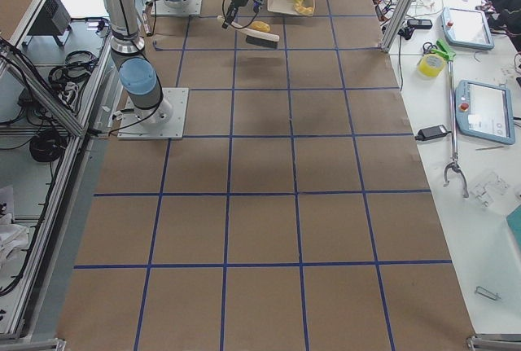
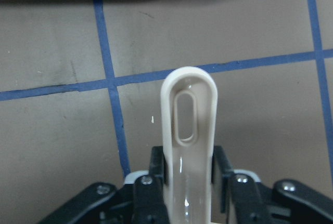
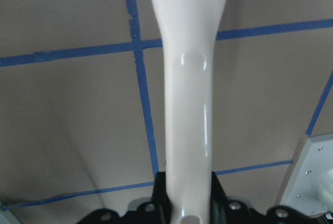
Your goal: Sweep and dump trash into bin
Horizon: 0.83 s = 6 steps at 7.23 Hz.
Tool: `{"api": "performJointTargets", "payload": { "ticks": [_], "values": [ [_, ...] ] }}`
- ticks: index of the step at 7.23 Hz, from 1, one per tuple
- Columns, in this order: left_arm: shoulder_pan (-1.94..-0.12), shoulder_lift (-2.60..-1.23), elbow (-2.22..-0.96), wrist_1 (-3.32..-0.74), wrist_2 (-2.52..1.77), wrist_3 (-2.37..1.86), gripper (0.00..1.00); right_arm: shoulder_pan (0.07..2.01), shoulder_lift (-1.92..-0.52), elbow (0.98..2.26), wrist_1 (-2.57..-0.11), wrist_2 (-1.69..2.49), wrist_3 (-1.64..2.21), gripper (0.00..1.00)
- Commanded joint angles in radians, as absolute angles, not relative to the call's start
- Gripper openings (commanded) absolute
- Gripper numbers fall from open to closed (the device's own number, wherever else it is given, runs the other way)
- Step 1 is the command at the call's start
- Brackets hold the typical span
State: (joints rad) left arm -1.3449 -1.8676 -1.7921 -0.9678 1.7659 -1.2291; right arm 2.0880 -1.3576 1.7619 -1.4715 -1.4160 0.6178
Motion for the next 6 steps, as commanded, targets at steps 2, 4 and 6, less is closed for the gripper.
{"api": "performJointTargets", "payload": {
  "ticks": [2,4,6],
  "values": [
    [-1.324,-1.771,-1.928,-0.966,1.775,-1.226,0.0,2.224,-1.355,1.778,-1.508,-1.387,0.834,0.06],
    [-1.325,-1.698,-2.009,-0.962,1.866,-1.221,0.0,2.252,-1.342,1.79,-1.567,-1.225,1.018,0.07],
    [-1.325,-1.68,-2.028,-0.957,1.867,-1.229,0.0,2.266,-1.29,1.787,-1.626,-1.227,1.028,0.07]
  ]
}}
